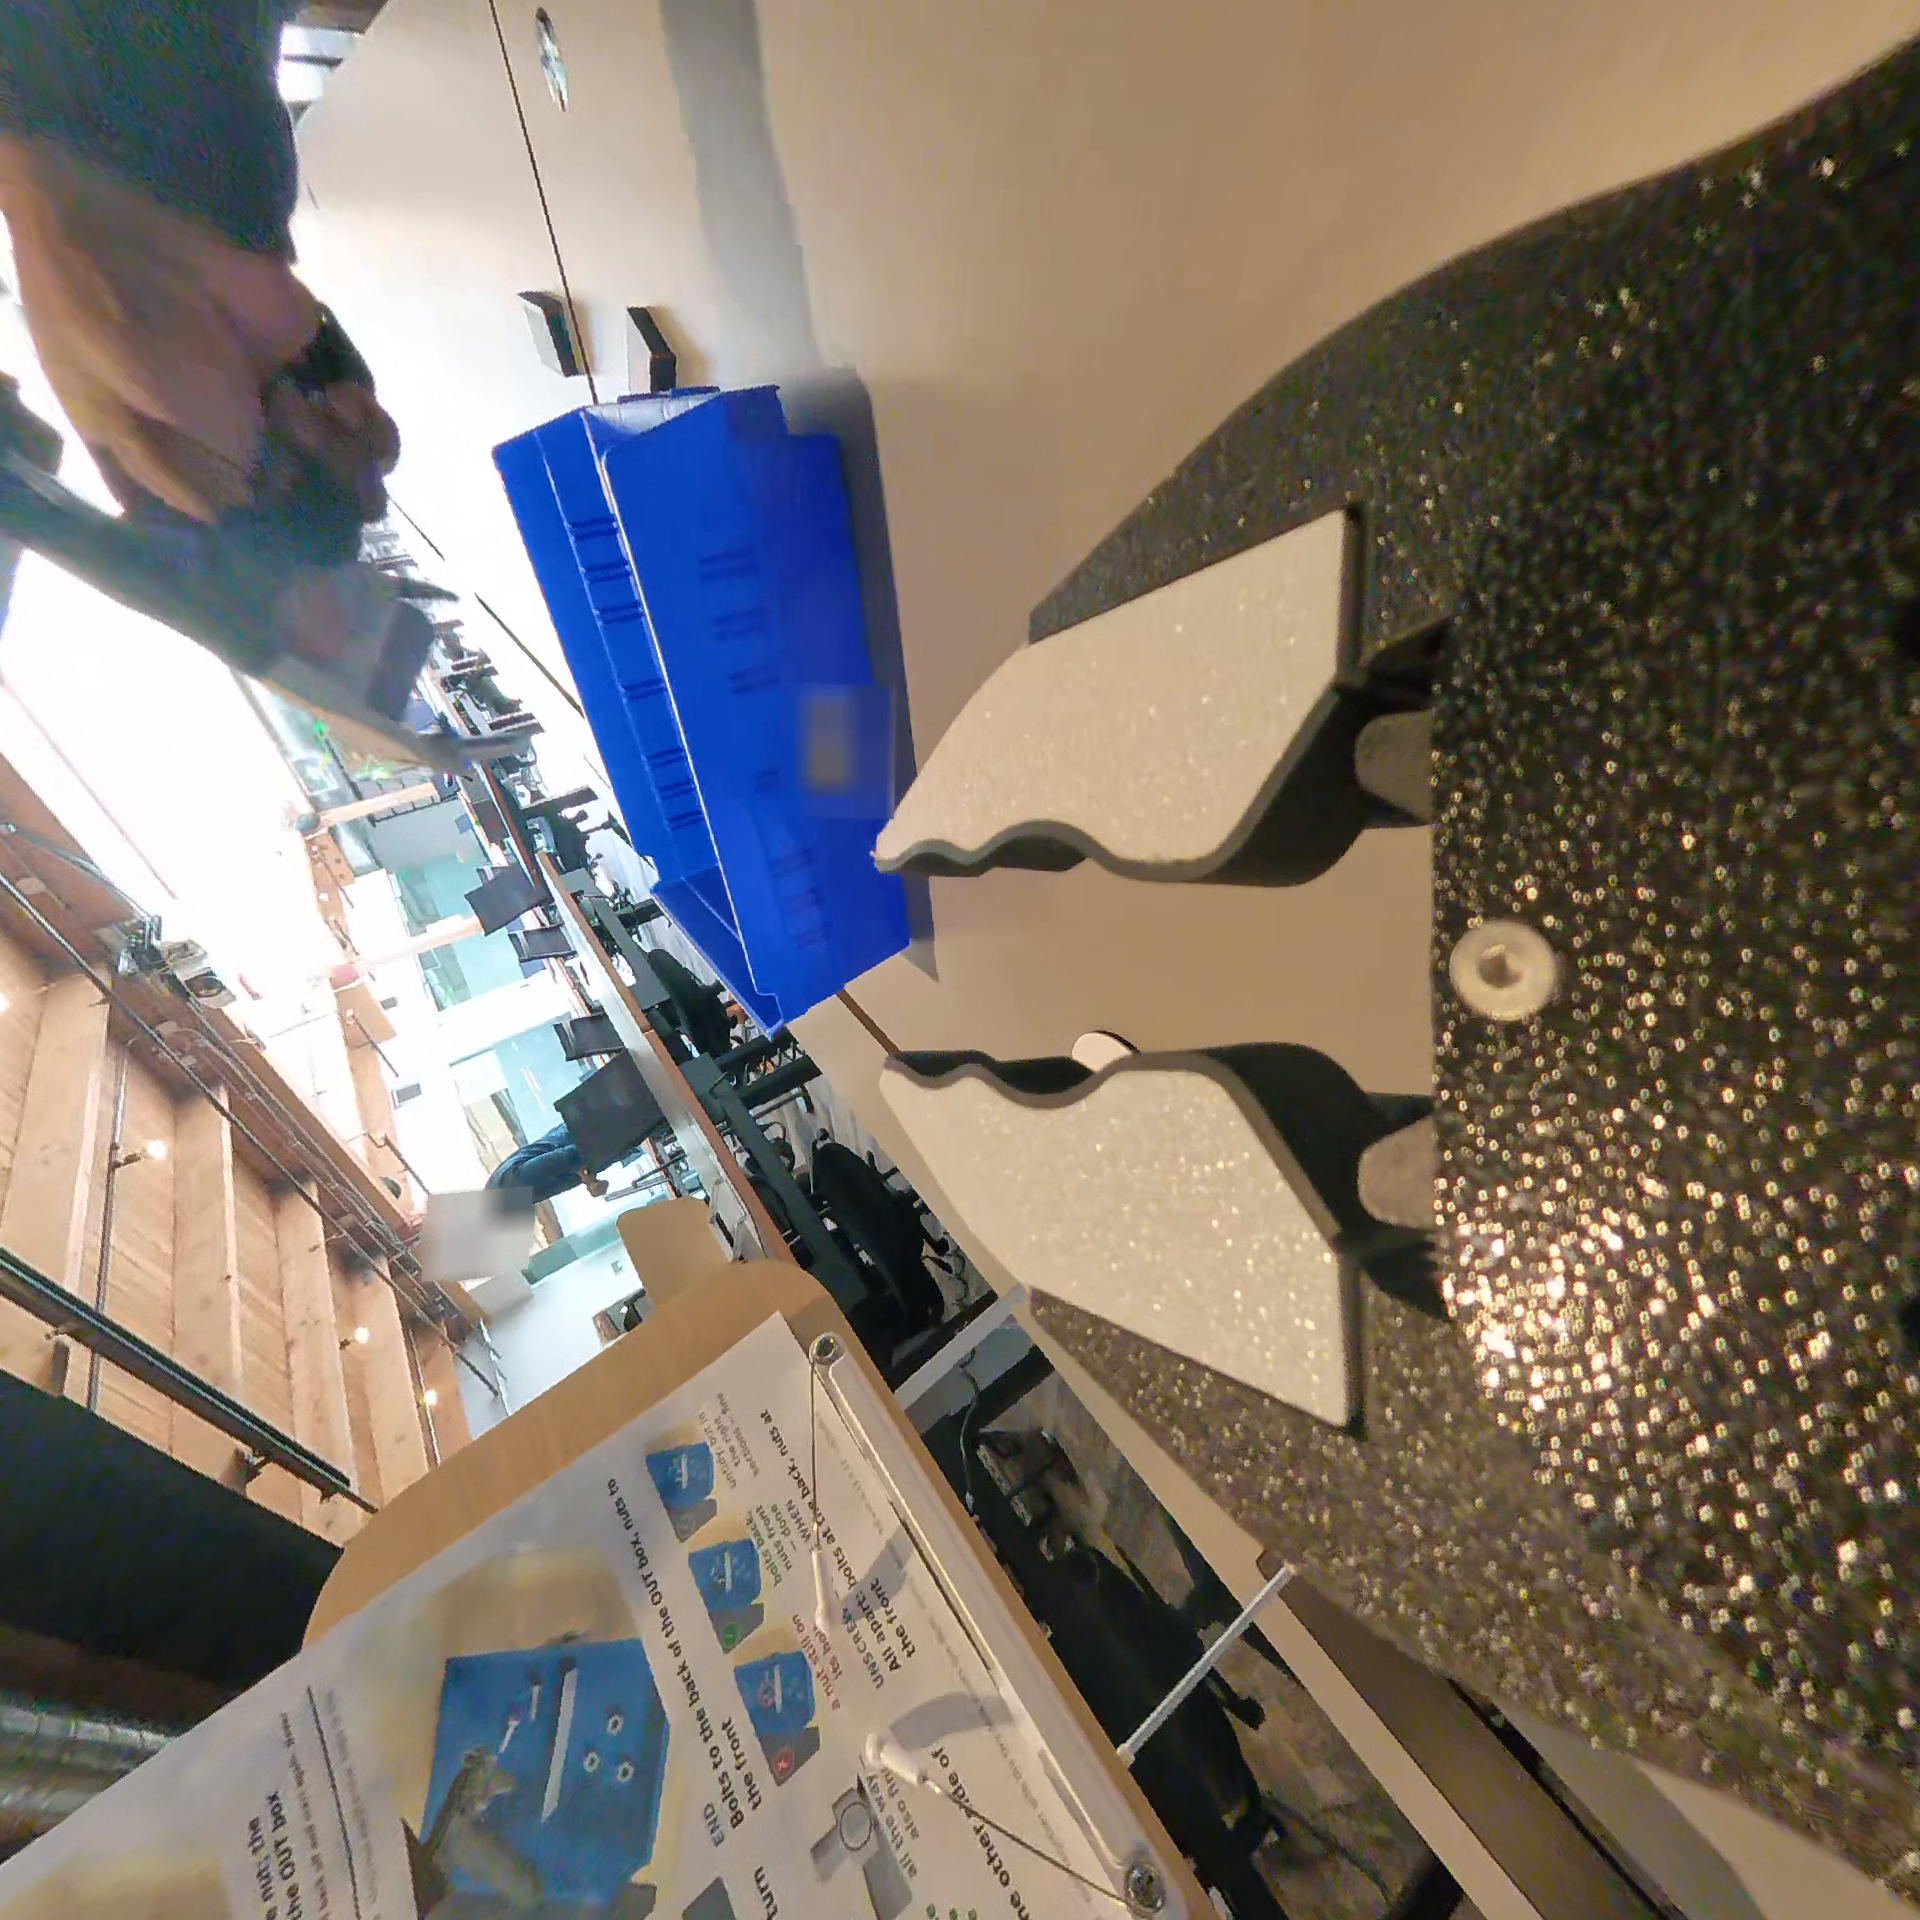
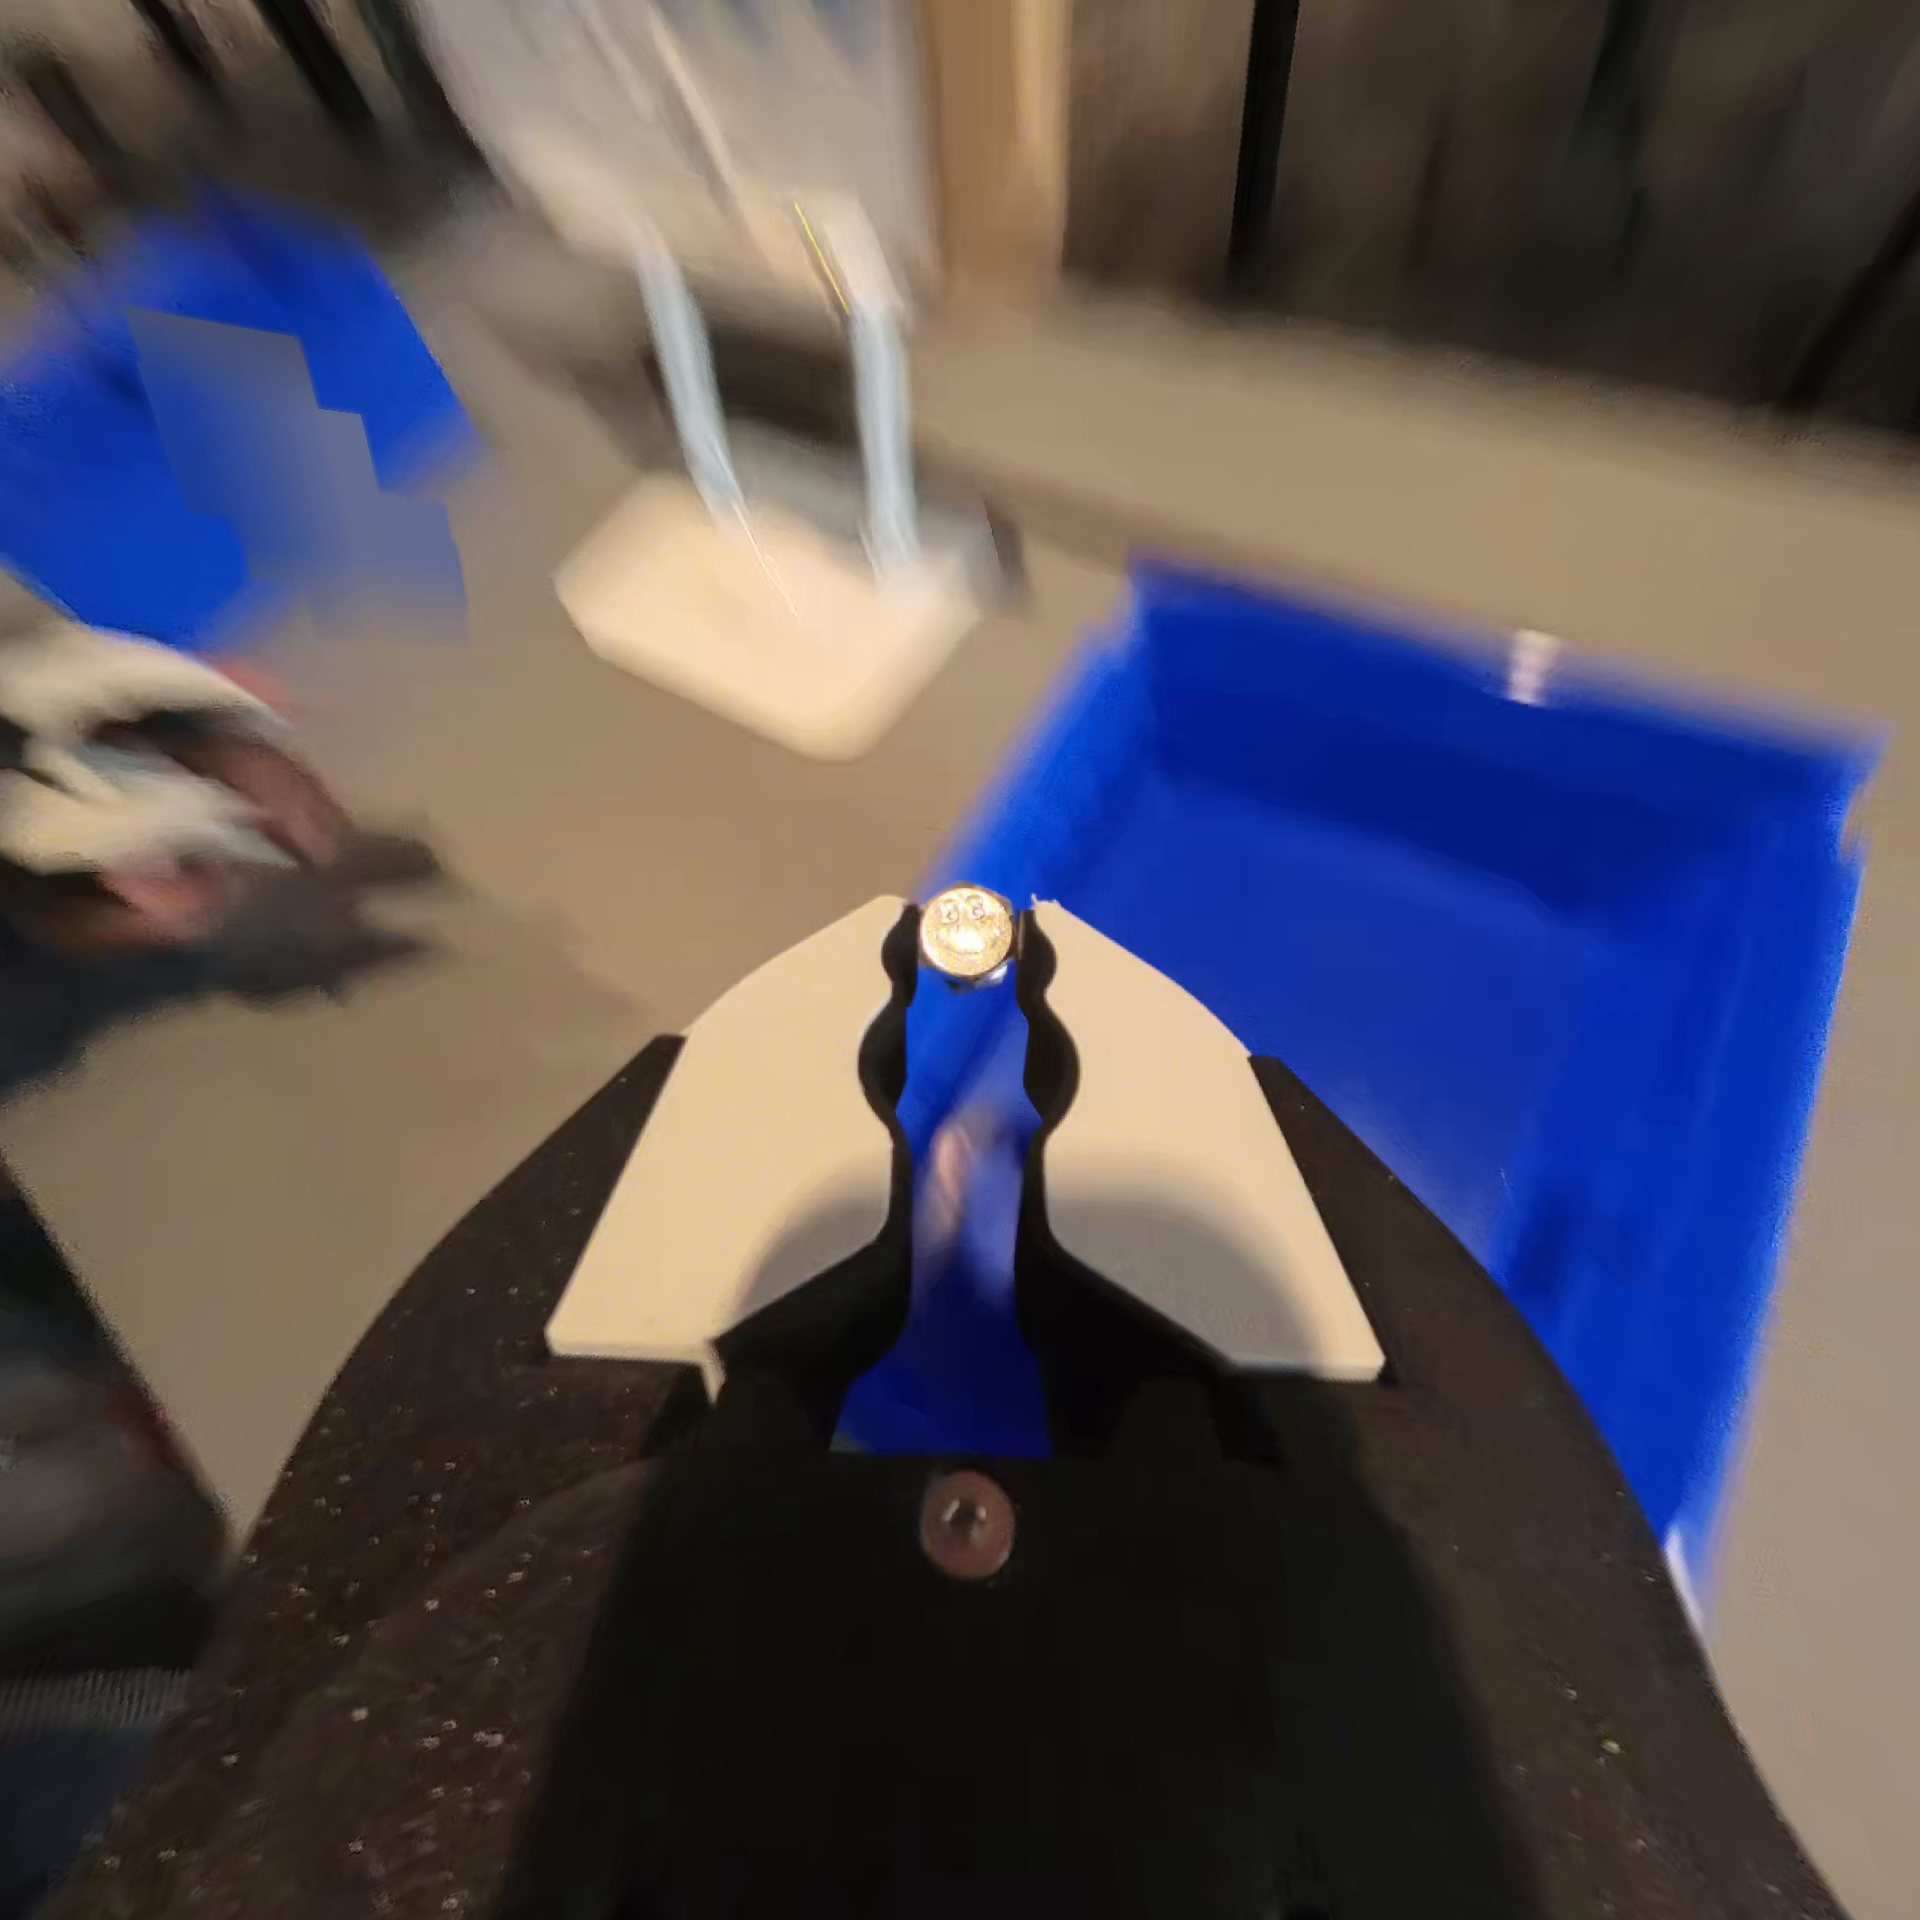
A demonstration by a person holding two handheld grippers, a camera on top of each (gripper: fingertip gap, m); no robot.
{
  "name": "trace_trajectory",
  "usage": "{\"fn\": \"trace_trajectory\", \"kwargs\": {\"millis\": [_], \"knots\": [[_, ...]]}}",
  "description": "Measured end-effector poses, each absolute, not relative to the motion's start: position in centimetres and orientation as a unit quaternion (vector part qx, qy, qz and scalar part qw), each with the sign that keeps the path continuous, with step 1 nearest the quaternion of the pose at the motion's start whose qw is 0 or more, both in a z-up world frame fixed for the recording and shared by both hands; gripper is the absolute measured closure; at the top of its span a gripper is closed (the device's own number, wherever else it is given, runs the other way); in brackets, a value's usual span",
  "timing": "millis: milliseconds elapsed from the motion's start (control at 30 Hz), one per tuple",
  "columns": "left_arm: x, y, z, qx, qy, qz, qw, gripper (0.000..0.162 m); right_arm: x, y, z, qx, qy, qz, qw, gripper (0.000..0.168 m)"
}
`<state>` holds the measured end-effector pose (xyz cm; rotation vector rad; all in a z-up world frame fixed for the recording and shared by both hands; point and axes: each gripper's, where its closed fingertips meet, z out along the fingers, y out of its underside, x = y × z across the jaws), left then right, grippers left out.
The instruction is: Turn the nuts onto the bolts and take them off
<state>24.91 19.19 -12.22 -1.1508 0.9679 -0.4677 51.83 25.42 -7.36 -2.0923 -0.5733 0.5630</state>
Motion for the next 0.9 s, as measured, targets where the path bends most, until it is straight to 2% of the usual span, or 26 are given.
{"fn": "trace_trajectory", "kwargs": {"millis": [167,333,533,900], "knots": [[25.0,19.0,-12.2,-0.511,0.439,-0.207,0.71,0.132,55.6,28.0,-15.4,-0.923,-0.244,0.147,0.259,0.151],[24.8,19.1,-12.4,-0.508,0.444,-0.198,0.711,0.133,57.1,29.5,-20.0,-0.949,-0.248,0.107,0.164,0.15],[24.7,19.2,-12.5,-0.509,0.445,-0.196,0.71,0.133,58.2,30.1,-23.1,-0.959,-0.234,0.107,0.118,0.15],[24.6,19.2,-12.4,-0.507,0.446,-0.198,0.711,0.134,58.3,31.1,-23.7,-0.959,-0.229,0.107,0.126,0.15]]}}
